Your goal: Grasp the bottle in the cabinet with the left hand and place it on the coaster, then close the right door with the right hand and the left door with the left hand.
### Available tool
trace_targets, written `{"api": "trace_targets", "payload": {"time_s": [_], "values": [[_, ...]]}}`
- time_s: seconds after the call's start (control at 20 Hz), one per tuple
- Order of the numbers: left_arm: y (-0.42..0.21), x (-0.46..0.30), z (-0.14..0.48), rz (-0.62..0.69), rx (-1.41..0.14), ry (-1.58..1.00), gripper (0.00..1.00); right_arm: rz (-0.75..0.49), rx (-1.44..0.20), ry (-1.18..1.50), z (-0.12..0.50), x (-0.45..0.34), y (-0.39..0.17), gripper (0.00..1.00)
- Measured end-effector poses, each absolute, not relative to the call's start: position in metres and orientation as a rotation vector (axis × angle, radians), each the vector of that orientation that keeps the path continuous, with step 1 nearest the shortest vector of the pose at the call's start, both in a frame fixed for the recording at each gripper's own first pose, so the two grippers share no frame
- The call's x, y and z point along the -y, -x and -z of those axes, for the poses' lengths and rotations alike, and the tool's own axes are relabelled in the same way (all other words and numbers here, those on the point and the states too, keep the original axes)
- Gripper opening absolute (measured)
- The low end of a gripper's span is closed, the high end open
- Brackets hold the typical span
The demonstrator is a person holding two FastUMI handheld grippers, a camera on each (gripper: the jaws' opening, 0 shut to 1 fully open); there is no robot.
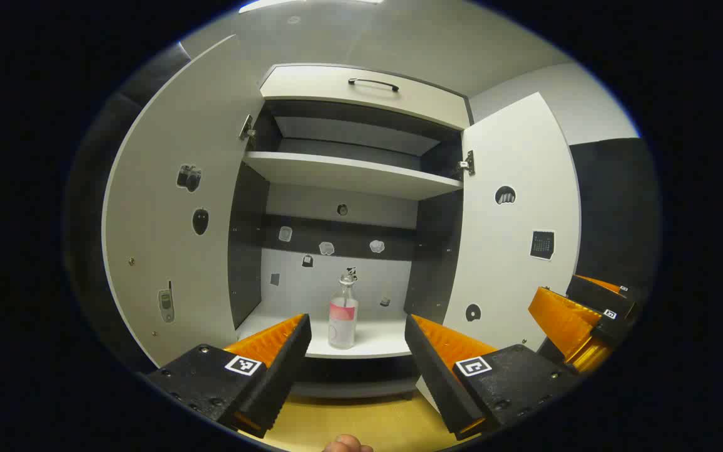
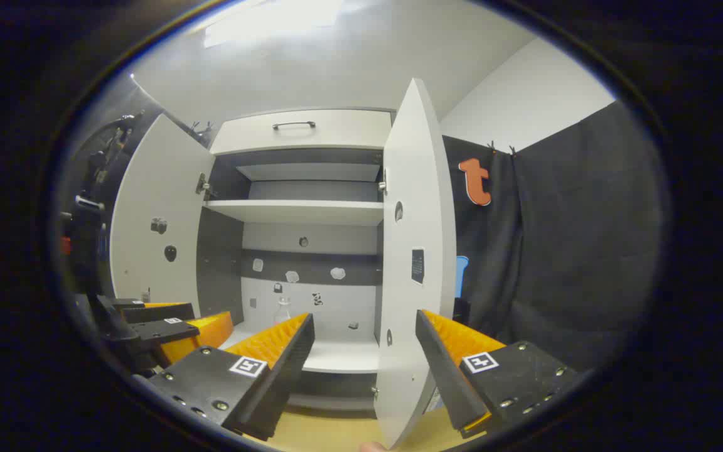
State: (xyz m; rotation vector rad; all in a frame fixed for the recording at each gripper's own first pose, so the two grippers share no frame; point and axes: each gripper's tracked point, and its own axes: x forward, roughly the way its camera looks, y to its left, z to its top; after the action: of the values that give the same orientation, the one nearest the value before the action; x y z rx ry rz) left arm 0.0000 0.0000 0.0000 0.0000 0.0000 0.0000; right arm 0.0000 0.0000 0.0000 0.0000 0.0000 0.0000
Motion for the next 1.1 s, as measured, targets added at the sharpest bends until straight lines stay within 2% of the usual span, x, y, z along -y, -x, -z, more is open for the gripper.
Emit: {"api": "trace_targets", "payload": {"time_s": [0.05, 1.1], "values": [[0.0, 0.0, 0.0, -0.001, -0.001, 0.002, 0.96, -0.001, -0.004, 0.0, 0.002, 0.0, 0.0, 0.98], [-0.006, 0.006, 0.009, -0.001, -0.028, -0.01, 0.96, 0.011, -0.002, -0.005, 0.0, 0.012, -0.002, 0.98]]}}
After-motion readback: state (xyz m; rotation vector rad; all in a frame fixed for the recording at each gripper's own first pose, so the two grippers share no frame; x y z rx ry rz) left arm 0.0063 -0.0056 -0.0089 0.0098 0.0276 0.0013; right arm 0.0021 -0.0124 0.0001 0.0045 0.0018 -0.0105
